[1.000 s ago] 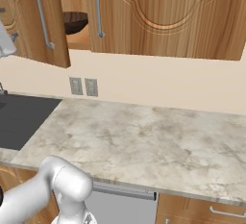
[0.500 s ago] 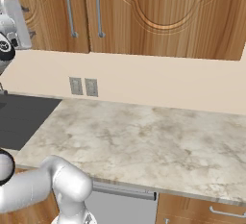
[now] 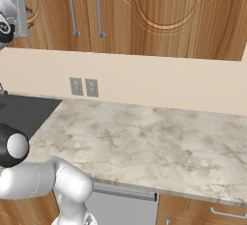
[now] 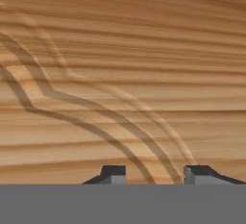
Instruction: Open the cabinet. Pick the bowls from the counter and place them in the cabinet. Then close the cabinet.
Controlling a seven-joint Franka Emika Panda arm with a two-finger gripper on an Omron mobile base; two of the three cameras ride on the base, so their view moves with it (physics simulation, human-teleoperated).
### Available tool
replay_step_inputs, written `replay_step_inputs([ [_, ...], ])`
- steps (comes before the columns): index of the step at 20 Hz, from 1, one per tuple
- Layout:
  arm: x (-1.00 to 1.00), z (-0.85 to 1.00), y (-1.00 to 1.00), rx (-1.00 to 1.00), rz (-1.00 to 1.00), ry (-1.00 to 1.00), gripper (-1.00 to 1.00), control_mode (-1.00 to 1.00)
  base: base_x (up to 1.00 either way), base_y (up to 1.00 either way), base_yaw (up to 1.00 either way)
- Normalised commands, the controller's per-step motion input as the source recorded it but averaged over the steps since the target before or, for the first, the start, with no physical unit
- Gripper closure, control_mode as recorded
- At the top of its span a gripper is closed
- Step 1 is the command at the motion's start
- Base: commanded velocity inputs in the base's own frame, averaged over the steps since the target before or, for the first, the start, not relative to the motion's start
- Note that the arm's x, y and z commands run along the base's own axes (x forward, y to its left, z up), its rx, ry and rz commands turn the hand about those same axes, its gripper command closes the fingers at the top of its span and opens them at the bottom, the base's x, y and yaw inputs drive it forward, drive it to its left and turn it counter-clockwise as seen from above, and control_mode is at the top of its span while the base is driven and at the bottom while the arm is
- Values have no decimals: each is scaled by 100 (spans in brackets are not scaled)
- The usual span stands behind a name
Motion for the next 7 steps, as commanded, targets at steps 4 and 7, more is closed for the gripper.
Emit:
replay_step_inputs([
  [4,90,-71,0,16,2,12,-100,-100,0,0,0],
  [7,84,-100,0,12,1,12,-100,-100,0,0,0],
])
